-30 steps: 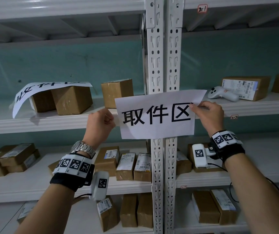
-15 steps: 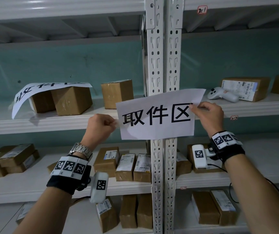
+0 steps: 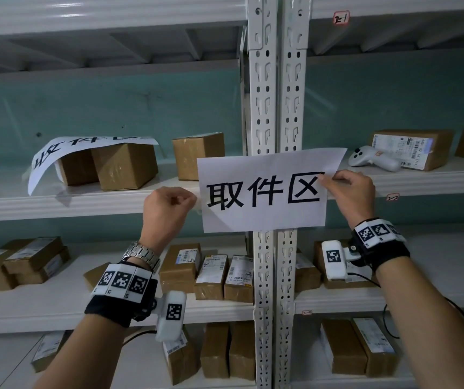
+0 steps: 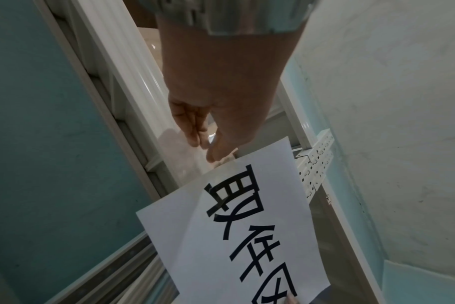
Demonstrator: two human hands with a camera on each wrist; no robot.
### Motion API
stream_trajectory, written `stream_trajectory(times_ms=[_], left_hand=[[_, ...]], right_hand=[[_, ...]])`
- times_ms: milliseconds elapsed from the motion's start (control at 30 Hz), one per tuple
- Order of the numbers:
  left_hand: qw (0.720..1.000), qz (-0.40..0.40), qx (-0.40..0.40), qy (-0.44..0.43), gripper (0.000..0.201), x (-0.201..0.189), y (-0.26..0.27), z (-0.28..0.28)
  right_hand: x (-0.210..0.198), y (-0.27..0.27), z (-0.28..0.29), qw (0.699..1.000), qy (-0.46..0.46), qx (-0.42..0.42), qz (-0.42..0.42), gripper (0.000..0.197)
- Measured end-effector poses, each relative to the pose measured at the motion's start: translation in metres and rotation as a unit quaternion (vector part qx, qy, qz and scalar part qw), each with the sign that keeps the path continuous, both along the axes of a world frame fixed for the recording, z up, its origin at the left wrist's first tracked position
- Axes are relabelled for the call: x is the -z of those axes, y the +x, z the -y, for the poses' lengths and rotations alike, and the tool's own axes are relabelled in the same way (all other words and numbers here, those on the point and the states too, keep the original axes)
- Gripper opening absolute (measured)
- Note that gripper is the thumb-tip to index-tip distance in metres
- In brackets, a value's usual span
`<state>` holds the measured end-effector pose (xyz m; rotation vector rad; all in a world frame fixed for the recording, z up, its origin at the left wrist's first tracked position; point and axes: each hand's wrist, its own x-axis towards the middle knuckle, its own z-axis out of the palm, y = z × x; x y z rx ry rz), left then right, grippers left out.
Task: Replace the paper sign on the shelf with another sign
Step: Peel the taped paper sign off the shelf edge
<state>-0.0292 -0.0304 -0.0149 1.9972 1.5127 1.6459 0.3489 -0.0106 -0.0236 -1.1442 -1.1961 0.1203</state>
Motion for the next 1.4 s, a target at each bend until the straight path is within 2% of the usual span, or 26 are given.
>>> stream_trajectory(times_ms=[133, 200, 367, 433, 767, 900, 1033, 1233, 1400], left_hand=[[0.999, -0.028, -0.037, -0.019, 0.005, -0.004, 0.001, 0.004], [0.999, -0.031, -0.03, -0.029, 0.008, -0.004, 0.0, 0.006], [0.994, 0.072, 0.058, -0.063, 0.017, 0.0, 0.0, 0.012], [0.989, 0.1, 0.083, -0.067, 0.018, 0.002, -0.001, 0.013], [0.981, 0.152, 0.115, -0.046, 0.012, 0.0, 0.004, 0.02], [0.978, 0.161, 0.124, -0.037, 0.012, -0.001, 0.006, 0.02], [0.976, 0.173, 0.129, -0.026, 0.012, -0.001, 0.008, 0.018], [0.971, 0.186, 0.149, 0.0, 0.013, 0.0, 0.013, 0.019], [0.96, 0.207, 0.187, 0.029, 0.018, -0.006, 0.022, 0.024]], right_hand=[[-0.001, -0.002, 0.002, 1.0, 0.006, 0.009, 0.003, 0.016], [-0.002, -0.004, 0.002, 1.0, 0.007, 0.011, 0.008, 0.015], [-0.001, -0.002, 0.0, 1.0, 0.005, 0.015, 0.006, 0.019], [-0.001, -0.002, 0.001, 1.0, 0.006, 0.013, 0.003, 0.014], [0.001, -0.002, 0.0, 0.999, 0.011, 0.024, 0.02, 0.009], [0.002, -0.004, 0.0, 0.999, 0.006, 0.034, 0.023, 0.015], [0.001, -0.008, 0.002, 0.999, -0.01, 0.048, 0.014, 0.012], [-0.002, -0.017, 0.005, 0.998, -0.006, 0.07, -0.007, 0.025], [-0.002, -0.026, 0.011, 0.989, 0.029, 0.13, -0.058, 0.041]])
